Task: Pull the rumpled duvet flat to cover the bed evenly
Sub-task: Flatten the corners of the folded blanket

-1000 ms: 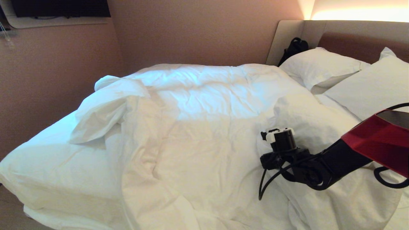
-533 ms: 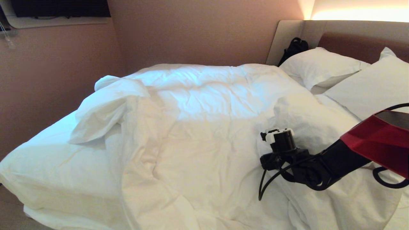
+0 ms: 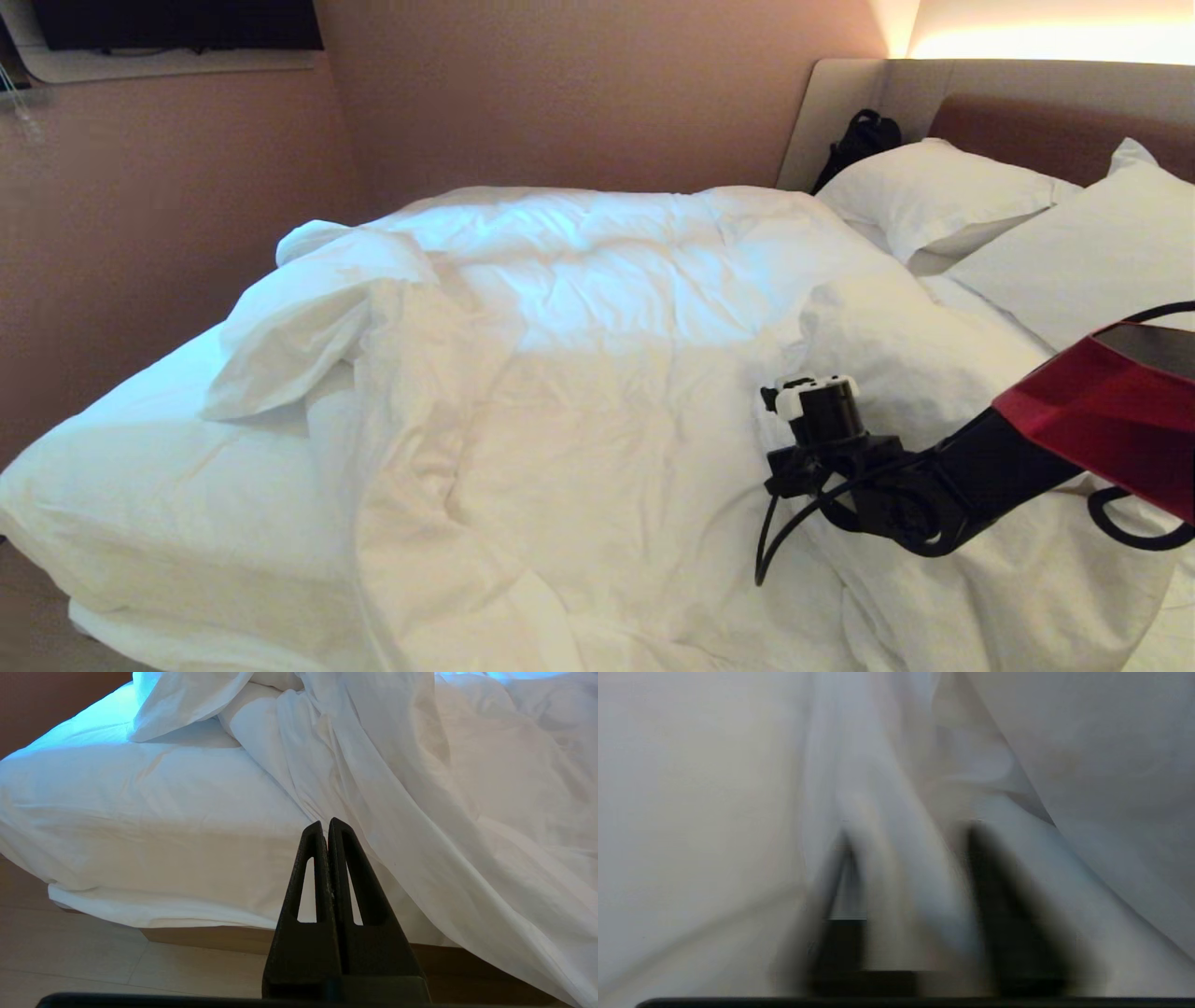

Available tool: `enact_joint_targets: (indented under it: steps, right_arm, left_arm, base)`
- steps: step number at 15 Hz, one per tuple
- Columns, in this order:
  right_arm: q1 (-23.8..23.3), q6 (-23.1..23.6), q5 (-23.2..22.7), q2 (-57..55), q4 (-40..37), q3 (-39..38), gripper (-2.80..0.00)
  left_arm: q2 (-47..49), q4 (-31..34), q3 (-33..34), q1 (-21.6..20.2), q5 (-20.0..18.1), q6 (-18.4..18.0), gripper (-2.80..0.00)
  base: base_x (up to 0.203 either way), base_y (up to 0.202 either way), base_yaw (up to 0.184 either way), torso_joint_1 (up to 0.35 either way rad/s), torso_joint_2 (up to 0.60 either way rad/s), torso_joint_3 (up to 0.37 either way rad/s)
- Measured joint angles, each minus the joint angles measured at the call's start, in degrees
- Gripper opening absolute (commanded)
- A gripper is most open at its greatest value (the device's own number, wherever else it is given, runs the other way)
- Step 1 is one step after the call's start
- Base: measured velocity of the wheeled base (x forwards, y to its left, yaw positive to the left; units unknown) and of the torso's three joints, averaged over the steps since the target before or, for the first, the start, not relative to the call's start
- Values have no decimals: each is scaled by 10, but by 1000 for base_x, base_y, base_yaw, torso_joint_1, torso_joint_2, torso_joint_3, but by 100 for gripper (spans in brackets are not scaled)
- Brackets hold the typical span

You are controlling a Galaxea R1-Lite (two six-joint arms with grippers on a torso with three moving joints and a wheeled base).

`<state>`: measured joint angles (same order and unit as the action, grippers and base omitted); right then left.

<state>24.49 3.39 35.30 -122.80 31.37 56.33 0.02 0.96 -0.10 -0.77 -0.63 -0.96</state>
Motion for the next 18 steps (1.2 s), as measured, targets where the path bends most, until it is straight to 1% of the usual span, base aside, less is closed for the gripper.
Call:
enact_joint_targets:
  steps: [18]
  right_arm:
    - [0,0,2,9,0,0,-280]
  left_arm:
    - [0,0,0,0,0,0,-280]
  base:
    - [0,0,0,0,0,0]
